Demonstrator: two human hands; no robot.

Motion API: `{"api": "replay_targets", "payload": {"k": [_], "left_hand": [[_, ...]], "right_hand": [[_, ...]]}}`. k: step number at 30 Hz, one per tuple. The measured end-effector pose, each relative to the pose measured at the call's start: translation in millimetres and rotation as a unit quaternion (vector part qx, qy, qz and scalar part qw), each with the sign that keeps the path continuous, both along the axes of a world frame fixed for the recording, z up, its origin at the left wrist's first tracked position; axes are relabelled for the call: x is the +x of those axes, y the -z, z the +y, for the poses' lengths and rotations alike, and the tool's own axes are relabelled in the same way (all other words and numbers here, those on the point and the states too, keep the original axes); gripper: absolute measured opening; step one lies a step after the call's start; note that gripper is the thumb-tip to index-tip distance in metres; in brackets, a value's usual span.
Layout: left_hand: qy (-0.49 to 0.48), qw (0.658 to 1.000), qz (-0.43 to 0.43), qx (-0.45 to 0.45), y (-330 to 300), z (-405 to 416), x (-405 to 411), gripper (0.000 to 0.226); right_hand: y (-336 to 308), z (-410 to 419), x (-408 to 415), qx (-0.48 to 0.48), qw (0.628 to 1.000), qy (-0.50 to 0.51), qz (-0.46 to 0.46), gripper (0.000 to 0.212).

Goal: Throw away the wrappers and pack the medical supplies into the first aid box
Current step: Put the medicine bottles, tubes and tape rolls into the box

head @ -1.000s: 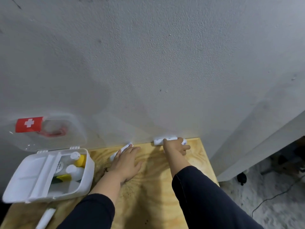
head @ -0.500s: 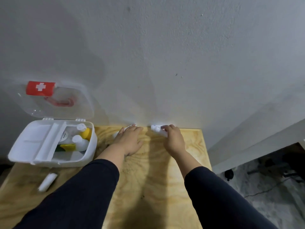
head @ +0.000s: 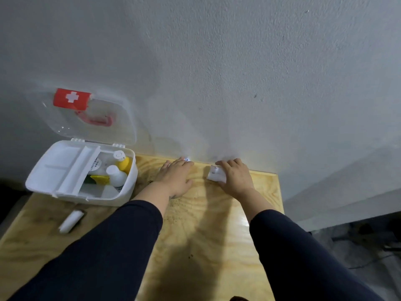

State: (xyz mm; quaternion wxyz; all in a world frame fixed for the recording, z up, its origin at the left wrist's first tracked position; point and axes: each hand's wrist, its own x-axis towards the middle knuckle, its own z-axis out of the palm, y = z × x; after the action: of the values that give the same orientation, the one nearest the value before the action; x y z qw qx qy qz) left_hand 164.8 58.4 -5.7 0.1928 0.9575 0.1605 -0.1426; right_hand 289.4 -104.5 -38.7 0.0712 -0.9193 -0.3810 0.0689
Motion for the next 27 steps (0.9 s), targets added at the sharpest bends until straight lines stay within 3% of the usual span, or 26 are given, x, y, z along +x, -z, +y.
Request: {"api": "replay_targets", "payload": {"k": [8,10,13,16,20,27], "left_hand": [[-0.008,1.0,-0.004,-0.007,-5.9,-7.8,-1.3,0.058],[-0.006,1.0,-0.008,-0.004,-11.2,-8.5,-2.7,0.058],[-0.002,1.0,-0.022,0.003,-22.8,-7.1,-4.8,0.057],[-0.004,0.999,-0.042,0.014,-37.2,-1.8,-9.6,0.057],[0.005,0.996,-0.075,0.042,-62.9,12.4,-22.8,0.057],[-0.004,0.991,-0.106,0.076,-93.7,62.6,-75.2,0.059]], "right_hand": [[-1.2,-1.6,-3.8,-0.061,0.996,-0.014,0.066,0.054],[-5.3,-0.7,-7.9,0.021,0.99,0.044,0.13,0.049],[-19.2,1.4,-12.5,0.185,0.948,0.12,0.23,0.049],[-41.2,9.6,-19.0,0.279,0.904,0.152,0.285,0.056],[-73.5,27.0,-33.7,0.357,0.862,0.166,0.319,0.054],[-115.1,76.3,-88.2,0.415,0.834,0.142,0.335,0.053]]}}
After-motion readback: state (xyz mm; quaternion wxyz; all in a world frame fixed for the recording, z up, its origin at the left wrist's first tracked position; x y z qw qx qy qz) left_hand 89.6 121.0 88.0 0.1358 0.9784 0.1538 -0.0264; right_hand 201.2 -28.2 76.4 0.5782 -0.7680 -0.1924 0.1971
